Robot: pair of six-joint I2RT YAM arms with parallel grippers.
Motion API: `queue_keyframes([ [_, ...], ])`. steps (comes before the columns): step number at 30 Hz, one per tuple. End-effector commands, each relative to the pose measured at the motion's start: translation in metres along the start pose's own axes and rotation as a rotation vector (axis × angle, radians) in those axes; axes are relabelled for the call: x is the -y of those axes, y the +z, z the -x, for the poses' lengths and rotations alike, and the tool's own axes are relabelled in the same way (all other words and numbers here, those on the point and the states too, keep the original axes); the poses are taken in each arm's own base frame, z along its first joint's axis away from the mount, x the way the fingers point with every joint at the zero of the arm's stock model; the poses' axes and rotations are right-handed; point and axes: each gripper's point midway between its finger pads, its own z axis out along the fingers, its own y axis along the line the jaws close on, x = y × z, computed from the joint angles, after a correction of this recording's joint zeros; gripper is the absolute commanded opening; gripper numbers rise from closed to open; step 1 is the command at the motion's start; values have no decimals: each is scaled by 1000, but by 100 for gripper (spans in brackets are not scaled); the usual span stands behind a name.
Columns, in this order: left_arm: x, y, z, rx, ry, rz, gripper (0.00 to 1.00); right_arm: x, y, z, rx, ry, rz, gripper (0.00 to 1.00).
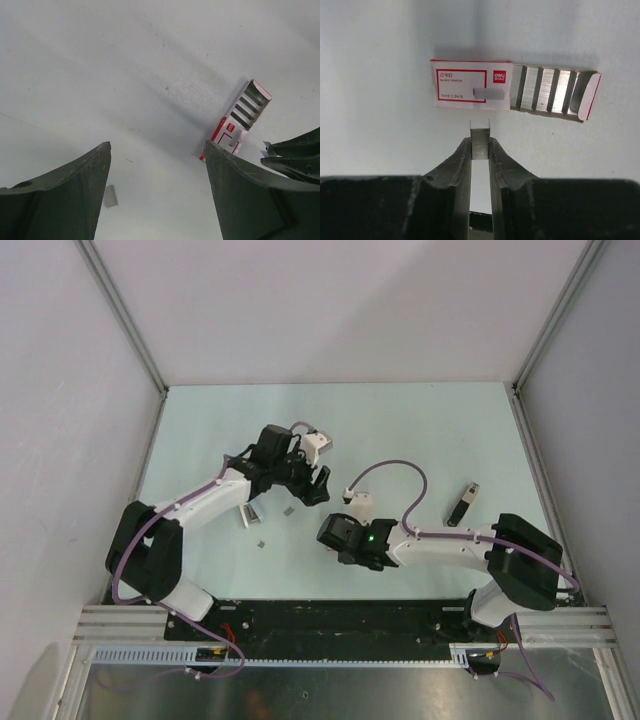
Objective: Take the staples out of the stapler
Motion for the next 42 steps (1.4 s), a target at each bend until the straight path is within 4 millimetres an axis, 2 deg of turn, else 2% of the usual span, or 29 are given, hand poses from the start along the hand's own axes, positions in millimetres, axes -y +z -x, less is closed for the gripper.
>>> queue_keyframes([
  [1,8,-8,10,39,102,-16,79,0,-4,22,106,53,-74,0],
  [8,15,-5,7,29,107,-30,79,11,3,29,104,68,-132,3],
  [17,22,-5,6,29,110,-49,79,22,13,27,72,78,-171,4],
  [31,25,-5,8,35,116,-56,79,24,25,27,36,66,-168,6],
  [42,28,-5,9,34,120,-60,78,26,21,30,41,67,-171,8],
])
